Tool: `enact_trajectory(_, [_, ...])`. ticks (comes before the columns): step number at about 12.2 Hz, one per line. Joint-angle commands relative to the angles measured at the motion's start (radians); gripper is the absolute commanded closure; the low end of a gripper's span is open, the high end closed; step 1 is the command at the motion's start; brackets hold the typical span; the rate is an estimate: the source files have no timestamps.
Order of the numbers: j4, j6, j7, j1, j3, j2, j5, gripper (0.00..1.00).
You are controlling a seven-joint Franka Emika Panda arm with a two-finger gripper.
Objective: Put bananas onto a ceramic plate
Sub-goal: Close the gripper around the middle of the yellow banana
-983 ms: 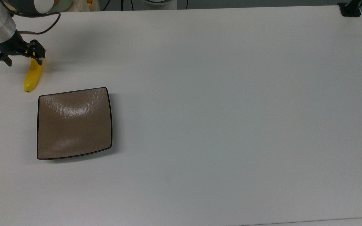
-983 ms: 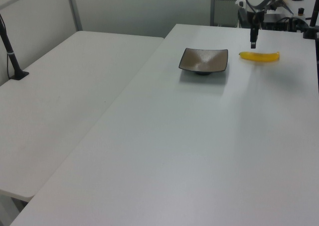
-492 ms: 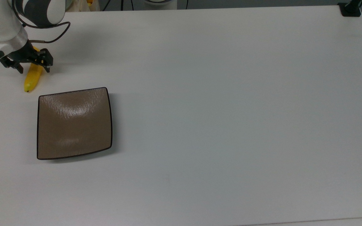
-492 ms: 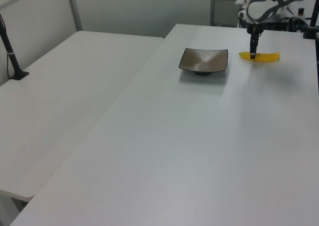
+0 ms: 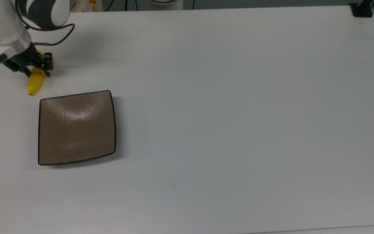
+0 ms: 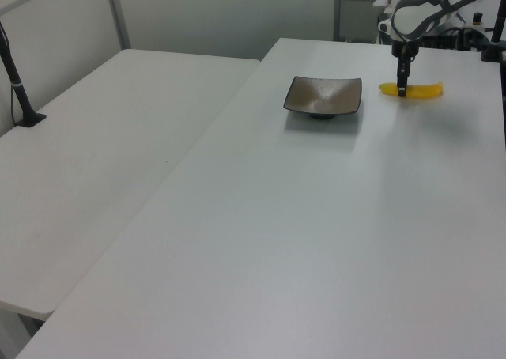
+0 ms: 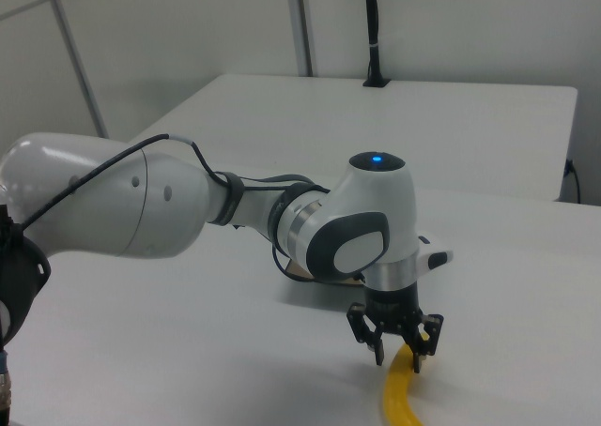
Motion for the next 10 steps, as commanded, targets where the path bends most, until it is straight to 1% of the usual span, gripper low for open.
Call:
enact_trajectory(1, [-0.038, 0.029, 0.018, 0.012, -0.007, -0.024, -0.032, 0.49])
enact_trajectory(2, [-0.038, 0.029, 0.017, 0.012, -0.007, -0.024, -0.034, 0.52])
enact_trajectory(4, [-0.039, 0.028, 0.009, 0.012, -0.007, -0.024, -0.060, 0.75])
enact_trajectory(5, [-0.039, 0.028, 0.017, 0.013, -0.007, -0.024, -0.061, 0.88])
enact_trajectory(6, [-0.038, 0.025, 0.020, 0.013, -0.007, -0.026, -0.060, 1.00])
enact_trajectory(8, [-0.035, 0.019, 0.063, 0.016, -0.007, -0.034, -0.060, 1.00])
enact_trajectory(10, [-0.029, 0.011, 0.067, 0.025, -0.002, -0.050, -0.058, 1.00])
